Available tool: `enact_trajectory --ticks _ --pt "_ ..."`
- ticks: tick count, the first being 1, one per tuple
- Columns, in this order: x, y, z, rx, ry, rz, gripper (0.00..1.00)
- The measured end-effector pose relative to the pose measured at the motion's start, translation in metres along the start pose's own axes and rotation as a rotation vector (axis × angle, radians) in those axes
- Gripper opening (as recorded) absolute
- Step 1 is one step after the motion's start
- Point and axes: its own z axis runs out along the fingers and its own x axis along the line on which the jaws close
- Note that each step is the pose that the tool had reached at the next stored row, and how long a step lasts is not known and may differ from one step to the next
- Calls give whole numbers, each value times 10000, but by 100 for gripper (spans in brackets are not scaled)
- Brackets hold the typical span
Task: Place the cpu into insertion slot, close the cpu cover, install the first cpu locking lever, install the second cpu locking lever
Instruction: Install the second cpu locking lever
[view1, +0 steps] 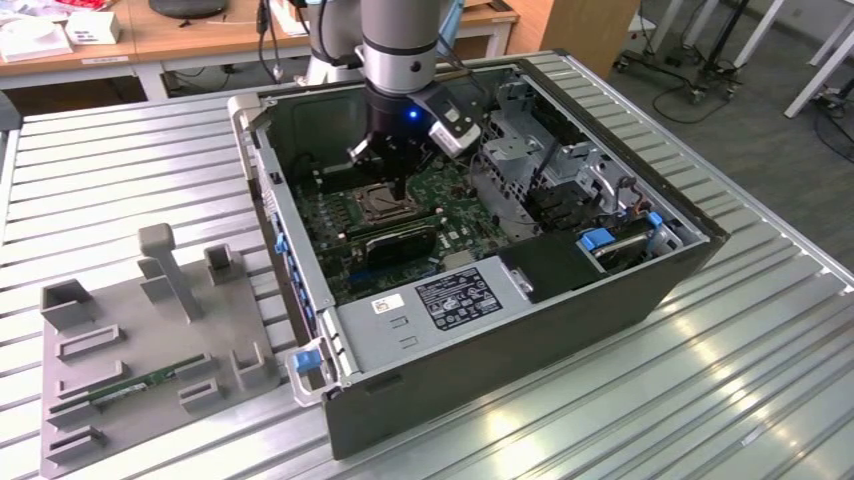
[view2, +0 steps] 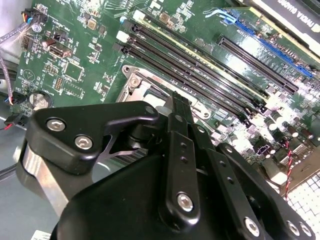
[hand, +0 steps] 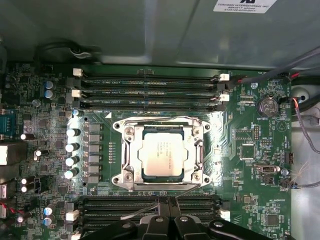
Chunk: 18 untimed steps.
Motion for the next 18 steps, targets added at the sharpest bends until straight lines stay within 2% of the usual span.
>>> enact_trajectory --ticks 5,13,16,18 --pt "49 2 -1 0 0 1 11" --pt "54 1 -1 0 2 0 11" --pt "54 1 -2 2 95 3 11" --pt "54 1 -2 1 108 4 11"
